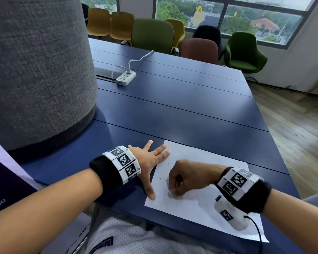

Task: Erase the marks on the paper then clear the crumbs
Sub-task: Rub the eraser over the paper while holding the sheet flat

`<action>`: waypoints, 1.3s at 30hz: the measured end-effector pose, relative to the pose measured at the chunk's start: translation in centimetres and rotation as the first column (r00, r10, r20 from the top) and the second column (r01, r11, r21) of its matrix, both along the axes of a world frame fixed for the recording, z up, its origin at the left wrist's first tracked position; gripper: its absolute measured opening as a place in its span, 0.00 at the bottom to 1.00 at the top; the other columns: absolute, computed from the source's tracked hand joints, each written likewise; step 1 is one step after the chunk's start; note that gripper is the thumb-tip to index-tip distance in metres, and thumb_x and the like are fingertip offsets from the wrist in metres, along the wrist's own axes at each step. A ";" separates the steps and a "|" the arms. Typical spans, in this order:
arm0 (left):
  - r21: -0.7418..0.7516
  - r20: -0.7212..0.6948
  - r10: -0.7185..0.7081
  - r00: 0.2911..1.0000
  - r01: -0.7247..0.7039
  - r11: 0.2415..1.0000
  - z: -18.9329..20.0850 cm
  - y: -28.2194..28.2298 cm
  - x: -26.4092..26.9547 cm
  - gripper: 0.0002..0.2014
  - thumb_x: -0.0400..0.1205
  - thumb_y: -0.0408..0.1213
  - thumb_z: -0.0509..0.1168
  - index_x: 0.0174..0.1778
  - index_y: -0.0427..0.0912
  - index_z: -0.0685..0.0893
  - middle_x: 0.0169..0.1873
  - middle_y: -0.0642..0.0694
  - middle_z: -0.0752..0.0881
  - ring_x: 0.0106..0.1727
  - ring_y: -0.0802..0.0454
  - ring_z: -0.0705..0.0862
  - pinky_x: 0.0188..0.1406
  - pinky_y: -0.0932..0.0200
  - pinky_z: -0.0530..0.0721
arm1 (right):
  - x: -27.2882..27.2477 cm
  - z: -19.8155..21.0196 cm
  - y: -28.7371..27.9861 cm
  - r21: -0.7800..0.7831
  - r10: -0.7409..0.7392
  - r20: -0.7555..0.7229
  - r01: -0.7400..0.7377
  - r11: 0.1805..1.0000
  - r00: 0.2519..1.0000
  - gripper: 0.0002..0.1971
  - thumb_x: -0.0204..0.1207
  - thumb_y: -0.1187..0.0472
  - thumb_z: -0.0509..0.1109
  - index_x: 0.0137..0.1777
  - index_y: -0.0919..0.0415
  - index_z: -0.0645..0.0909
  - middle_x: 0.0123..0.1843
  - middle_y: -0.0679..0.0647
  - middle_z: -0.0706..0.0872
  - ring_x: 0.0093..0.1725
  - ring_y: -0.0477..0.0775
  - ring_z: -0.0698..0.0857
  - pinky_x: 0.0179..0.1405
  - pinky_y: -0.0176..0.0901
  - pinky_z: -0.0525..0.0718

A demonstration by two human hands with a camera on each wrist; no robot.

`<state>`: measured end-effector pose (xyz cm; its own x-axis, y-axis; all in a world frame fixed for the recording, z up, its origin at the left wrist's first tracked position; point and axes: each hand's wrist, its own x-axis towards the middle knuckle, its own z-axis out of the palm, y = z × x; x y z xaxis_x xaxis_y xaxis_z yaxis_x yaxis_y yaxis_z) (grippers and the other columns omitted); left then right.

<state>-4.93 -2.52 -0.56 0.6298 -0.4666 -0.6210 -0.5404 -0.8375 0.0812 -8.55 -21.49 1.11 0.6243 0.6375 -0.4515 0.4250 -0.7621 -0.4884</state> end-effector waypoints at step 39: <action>-0.041 0.017 0.009 1.000 -0.009 0.999 -0.1 0.2 -0.2 0.75 0.54 0.72 0.79 0.83 0.64 0.29 0.81 0.69 0.27 0.84 0.43 0.27 0.73 0.13 0.48 | 4.5 -0.2 -0.8 0.016 -0.233 0.223 0.235 0.972 0.947 0.03 0.73 0.58 0.76 0.42 0.57 0.87 0.31 0.42 0.82 0.28 0.39 0.78 0.33 0.33 0.76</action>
<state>-5.12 -2.32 -0.61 0.6446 -0.4856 -0.5905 -0.5345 -0.8385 0.1061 -4.06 -22.26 0.91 0.8403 0.4573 -0.2911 0.3307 -0.8579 -0.3931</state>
